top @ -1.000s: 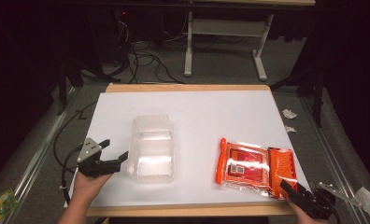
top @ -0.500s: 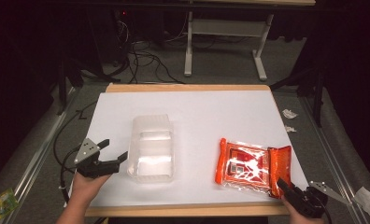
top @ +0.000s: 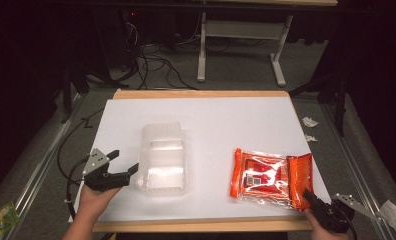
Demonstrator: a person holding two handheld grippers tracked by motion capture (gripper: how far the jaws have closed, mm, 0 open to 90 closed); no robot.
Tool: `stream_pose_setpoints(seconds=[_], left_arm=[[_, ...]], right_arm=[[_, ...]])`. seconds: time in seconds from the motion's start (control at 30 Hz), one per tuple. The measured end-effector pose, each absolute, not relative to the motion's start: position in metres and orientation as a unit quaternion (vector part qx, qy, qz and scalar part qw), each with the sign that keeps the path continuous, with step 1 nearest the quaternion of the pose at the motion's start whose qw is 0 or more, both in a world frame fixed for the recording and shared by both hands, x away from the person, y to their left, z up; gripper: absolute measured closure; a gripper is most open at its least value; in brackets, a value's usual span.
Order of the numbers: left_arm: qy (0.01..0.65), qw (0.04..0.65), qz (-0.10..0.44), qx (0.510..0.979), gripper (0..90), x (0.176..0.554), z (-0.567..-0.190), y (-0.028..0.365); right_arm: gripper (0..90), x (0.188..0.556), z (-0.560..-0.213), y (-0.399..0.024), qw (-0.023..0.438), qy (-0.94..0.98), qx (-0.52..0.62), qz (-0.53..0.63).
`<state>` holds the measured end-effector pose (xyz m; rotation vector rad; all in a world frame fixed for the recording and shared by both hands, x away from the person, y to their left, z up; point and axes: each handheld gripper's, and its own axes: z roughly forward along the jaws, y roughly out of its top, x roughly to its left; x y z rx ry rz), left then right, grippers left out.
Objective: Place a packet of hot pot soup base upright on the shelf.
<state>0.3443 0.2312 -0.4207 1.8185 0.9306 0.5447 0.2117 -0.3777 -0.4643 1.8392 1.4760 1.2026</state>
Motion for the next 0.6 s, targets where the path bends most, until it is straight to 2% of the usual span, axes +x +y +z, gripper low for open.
stream_pose_setpoints(seconds=[0.6], left_arm=[[0.384, 0.500, 0.227, 0.742, 15.1, 0.340, -0.419, 0.238]], right_arm=[[90.0, 0.221, -0.432, -0.362, 0.310, 0.536, 0.623, 0.477]])
